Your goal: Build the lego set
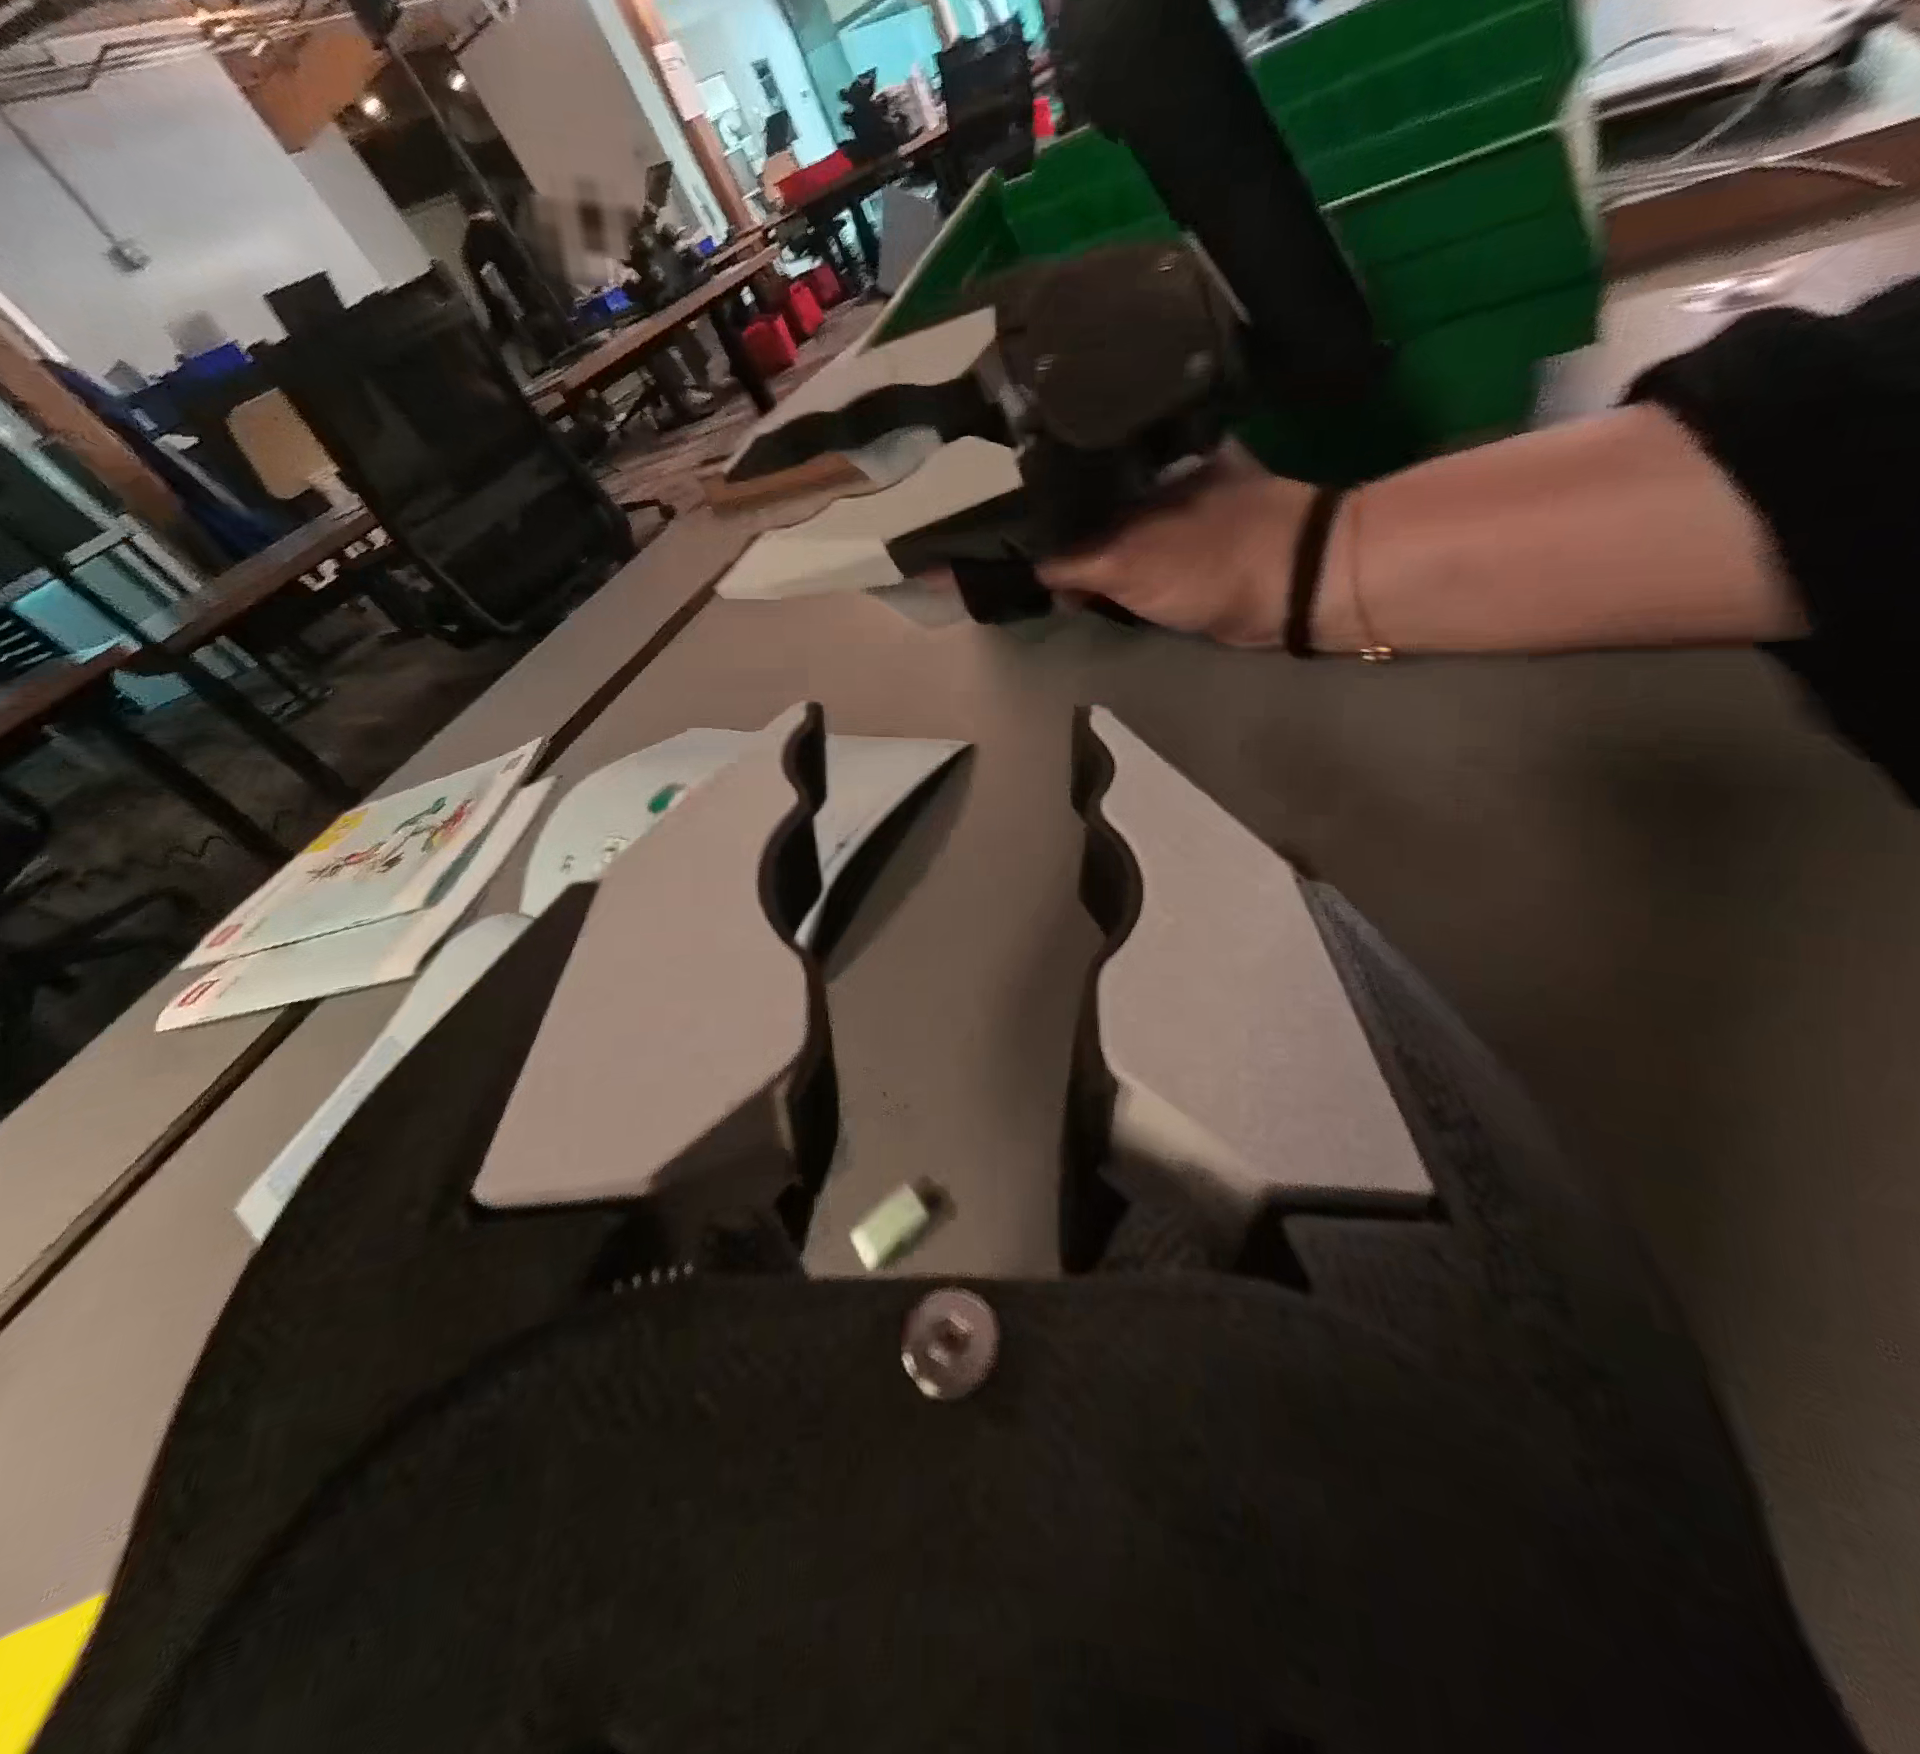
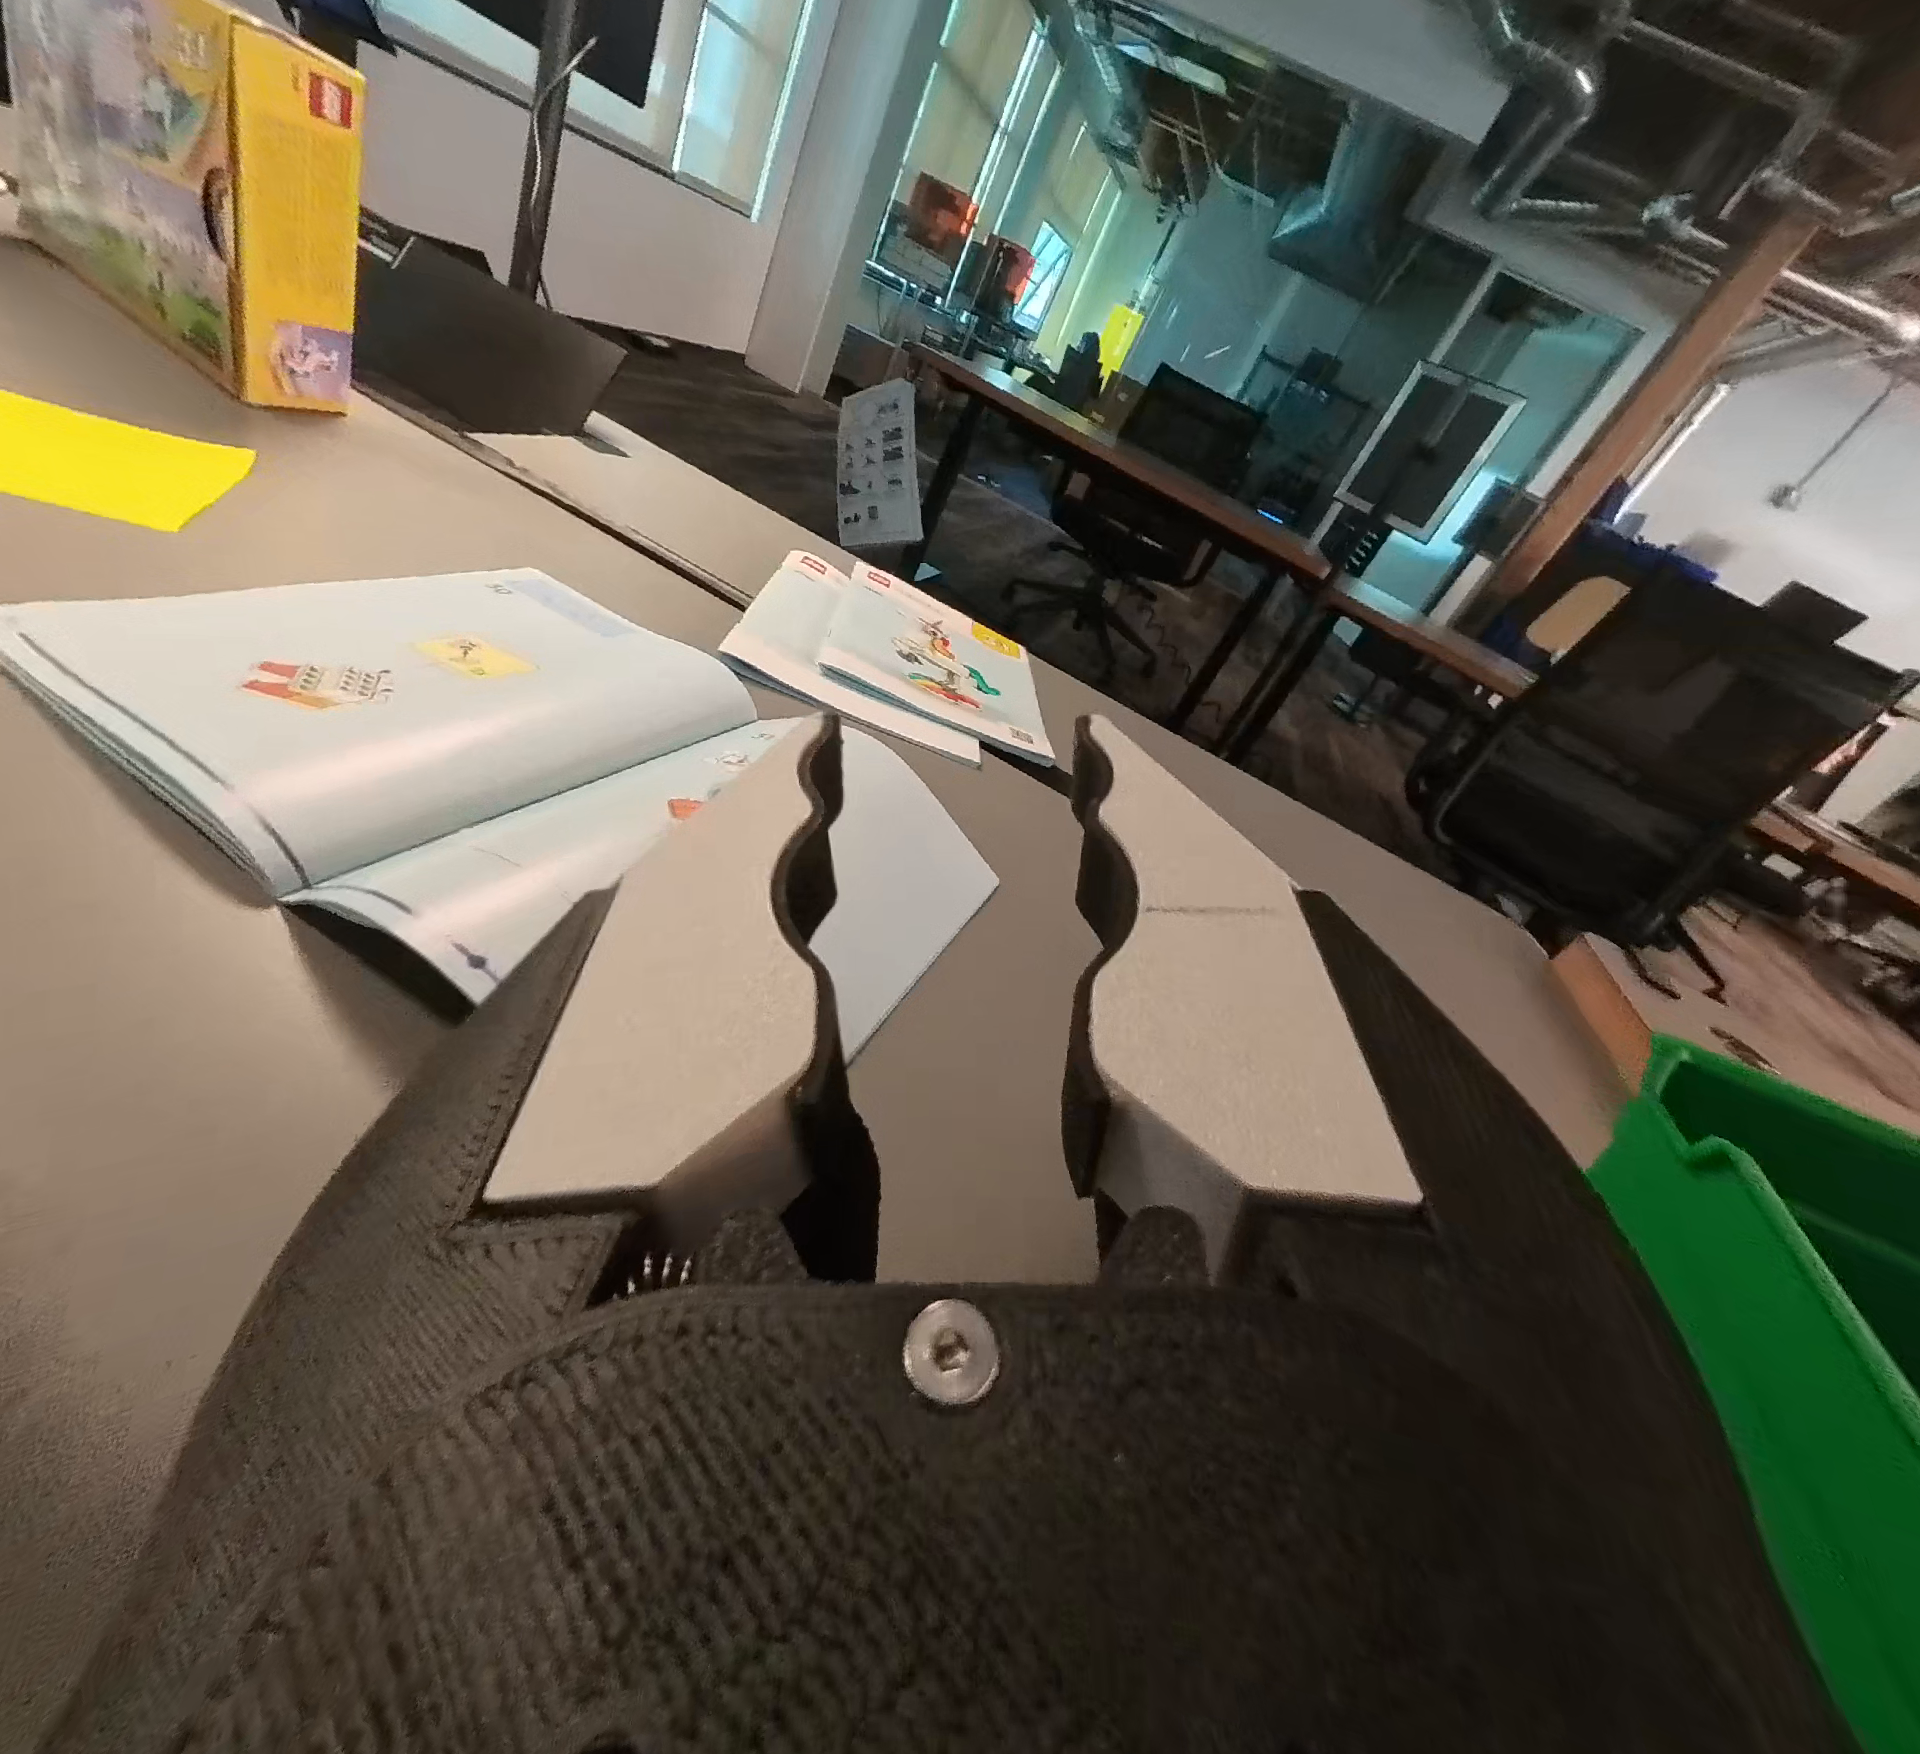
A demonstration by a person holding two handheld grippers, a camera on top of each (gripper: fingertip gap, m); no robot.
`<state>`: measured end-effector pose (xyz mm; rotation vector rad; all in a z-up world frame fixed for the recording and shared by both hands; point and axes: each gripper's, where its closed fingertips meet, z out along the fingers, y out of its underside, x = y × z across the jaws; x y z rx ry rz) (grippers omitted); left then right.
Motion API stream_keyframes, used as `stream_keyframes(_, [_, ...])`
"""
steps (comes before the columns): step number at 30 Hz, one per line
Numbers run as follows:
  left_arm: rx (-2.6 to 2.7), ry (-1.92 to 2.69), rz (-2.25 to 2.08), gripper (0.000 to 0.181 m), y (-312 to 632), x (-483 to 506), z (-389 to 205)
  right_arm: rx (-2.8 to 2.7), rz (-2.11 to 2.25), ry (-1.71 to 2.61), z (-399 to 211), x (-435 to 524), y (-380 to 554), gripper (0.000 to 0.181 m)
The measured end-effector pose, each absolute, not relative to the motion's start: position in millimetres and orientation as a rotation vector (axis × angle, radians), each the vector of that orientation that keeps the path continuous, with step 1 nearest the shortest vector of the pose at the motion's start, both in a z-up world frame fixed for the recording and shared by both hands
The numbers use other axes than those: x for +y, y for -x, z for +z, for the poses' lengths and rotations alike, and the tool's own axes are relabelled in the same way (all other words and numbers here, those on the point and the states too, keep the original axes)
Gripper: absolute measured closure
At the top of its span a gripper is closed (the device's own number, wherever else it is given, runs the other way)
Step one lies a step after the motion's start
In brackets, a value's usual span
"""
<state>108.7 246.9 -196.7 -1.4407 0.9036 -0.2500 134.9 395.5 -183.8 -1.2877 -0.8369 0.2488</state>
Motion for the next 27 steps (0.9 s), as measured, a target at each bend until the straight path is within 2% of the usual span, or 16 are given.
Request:
stream_keyframes(10, [0.901,1.476,-0.100,0.136,-98,317,-202,-0.896,0.305,1.267,-186,399,-124,0.142])
stream_keyframes(14, [1.197,1.614,-0.393,0.121,-112,310,-227,-0.905,0.307,1.254,-186,398,-123,0.144])
stream_keyframes(17, [1.293,1.703,-0.374,0.118,-102,323,-245,-0.873,0.323,1.263,-184,400,-127,0.145])
stream_keyframes(23, [1.437,1.698,-0.158,0.133,-95,341,-266,-0.826,0.359,1.278,-181,405,-132,0.146])
stream_keyframes(25, [1.470,1.682,-0.157,0.146,-99,341,-271,-0.827,0.361,1.283,-182,405,-132,0.146])
stream_keyframes(27, [1.513,1.649,-0.139,0.169,-102,339,-273,-0.828,0.360,1.281,-181,405,-131,0.147])
